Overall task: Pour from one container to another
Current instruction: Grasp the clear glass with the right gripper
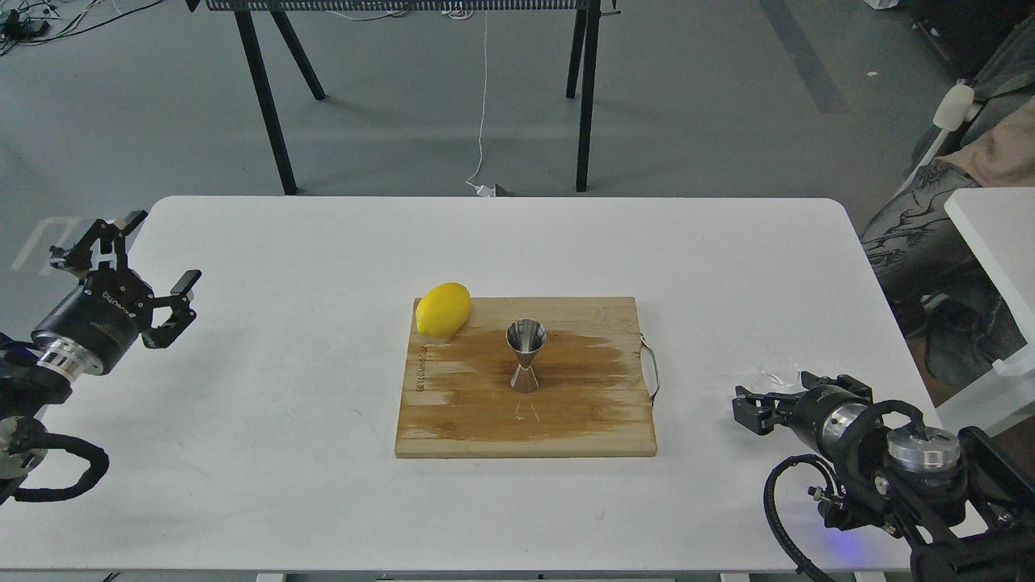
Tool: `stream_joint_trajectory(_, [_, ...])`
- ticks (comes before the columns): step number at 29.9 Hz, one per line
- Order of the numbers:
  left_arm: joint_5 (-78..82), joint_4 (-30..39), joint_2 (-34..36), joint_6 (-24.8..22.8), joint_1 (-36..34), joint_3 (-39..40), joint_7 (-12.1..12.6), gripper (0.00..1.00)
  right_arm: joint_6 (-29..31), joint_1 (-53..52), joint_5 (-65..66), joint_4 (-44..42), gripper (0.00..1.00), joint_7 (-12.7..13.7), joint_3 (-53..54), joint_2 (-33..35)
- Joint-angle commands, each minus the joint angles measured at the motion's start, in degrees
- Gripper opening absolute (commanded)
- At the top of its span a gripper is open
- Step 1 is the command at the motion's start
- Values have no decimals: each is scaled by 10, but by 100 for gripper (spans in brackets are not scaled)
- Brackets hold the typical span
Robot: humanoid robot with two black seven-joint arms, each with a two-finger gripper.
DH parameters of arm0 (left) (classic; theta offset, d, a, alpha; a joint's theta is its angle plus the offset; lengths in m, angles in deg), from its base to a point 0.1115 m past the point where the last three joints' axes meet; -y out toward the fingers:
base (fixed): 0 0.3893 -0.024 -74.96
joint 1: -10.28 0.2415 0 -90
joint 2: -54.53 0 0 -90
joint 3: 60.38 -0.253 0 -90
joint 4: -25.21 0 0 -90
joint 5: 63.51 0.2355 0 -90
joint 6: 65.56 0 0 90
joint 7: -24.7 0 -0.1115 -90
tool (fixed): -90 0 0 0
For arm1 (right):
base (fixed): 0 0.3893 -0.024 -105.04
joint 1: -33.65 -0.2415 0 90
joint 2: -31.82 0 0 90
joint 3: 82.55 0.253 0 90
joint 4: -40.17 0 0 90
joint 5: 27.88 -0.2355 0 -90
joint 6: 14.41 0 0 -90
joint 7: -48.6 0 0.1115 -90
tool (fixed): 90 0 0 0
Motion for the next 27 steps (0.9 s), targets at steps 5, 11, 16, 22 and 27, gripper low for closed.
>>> stream_joint_trajectory(5, [1, -8, -9, 0, 0, -1, 0, 99, 4, -4, 0, -4, 82, -2, 1, -2])
stream_joint_trajectory(11, [0, -8, -10, 0, 0, -1, 0, 99, 6, -4, 0, -4, 81, -2, 7, -3])
stream_joint_trajectory(16, [0, -8, -10, 0, 1, -1, 0, 99, 8, -5, 0, -14, 81, -2, 10, -4])
stream_joint_trajectory(22, [0, -21, -17, 0, 1, -1, 0, 99, 10, -6, 0, -15, 77, -2, 10, -4])
stream_joint_trajectory(27, [1, -21, -20, 0, 1, -1, 0, 99, 10, -9, 0, -15, 75, -3, 14, -10])
